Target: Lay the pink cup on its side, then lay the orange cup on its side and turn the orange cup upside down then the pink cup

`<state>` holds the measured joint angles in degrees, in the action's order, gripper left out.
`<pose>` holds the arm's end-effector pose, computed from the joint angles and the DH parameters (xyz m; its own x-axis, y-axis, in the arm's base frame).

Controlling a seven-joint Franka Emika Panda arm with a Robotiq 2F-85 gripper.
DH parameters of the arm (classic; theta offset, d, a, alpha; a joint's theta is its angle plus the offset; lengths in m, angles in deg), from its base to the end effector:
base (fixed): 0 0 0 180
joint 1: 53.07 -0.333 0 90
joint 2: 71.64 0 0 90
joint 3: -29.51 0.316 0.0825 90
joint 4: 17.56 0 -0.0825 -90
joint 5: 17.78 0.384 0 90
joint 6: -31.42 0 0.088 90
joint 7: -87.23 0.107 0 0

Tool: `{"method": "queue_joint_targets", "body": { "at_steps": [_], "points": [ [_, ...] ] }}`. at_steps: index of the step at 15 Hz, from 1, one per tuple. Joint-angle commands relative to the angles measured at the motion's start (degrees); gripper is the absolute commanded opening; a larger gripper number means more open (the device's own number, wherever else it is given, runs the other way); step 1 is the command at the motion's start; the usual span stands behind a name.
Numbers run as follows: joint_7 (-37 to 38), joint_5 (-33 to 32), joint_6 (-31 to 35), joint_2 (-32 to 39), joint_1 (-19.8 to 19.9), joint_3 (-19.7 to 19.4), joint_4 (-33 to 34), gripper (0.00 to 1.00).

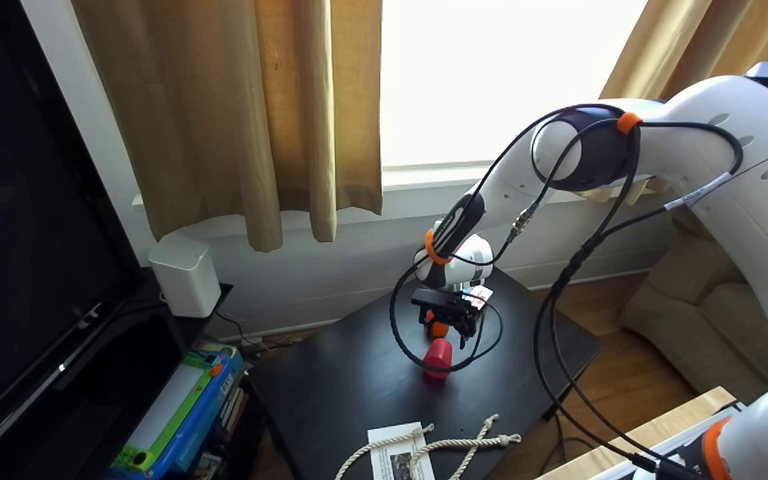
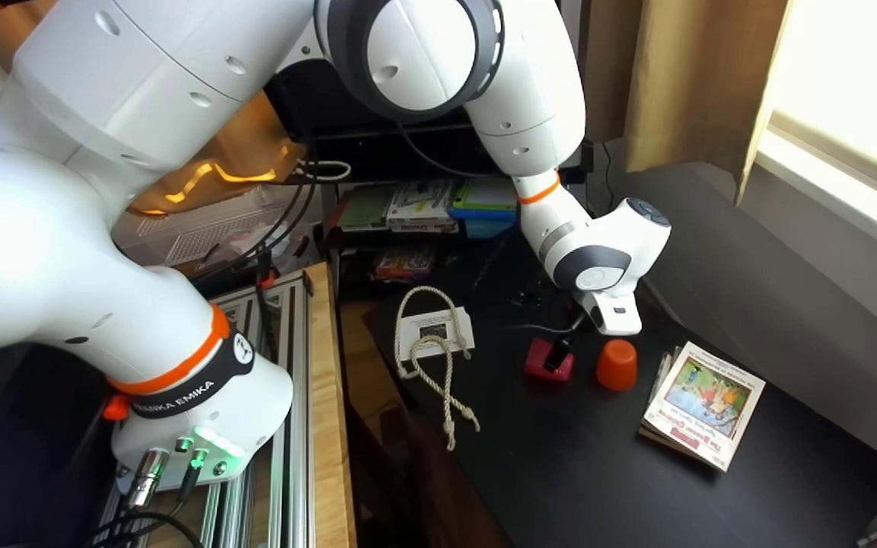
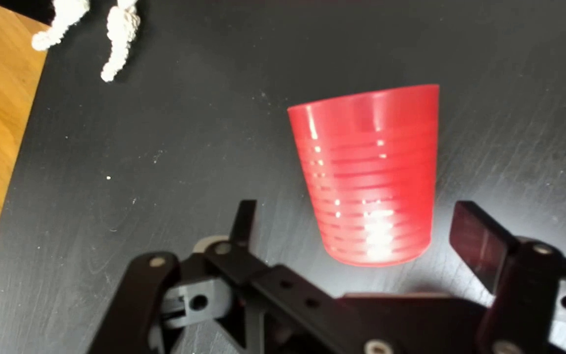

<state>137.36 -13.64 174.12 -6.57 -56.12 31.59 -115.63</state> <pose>0.5546 0.0514 -0.0828 0.5995 -0.7547 -0.2665 -0.7189 -0.6541 0.2351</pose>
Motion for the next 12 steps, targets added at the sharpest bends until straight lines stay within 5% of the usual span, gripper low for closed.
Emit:
{"method": "queue_joint_targets", "body": {
  "at_steps": [1, 6, 12],
  "points": [
    [-3.2, 2.1, 2.6, 3.2, -2.1, -2.3, 2.3, 1.0],
    [-7.6, 3.3, 8.6, 5.6, -1.6, -1.4, 3.5, 1.0],
    [-14.0, 6.5, 8.3, 7.4, -0.1, -0.8, 5.3, 1.0]
  ]
}}
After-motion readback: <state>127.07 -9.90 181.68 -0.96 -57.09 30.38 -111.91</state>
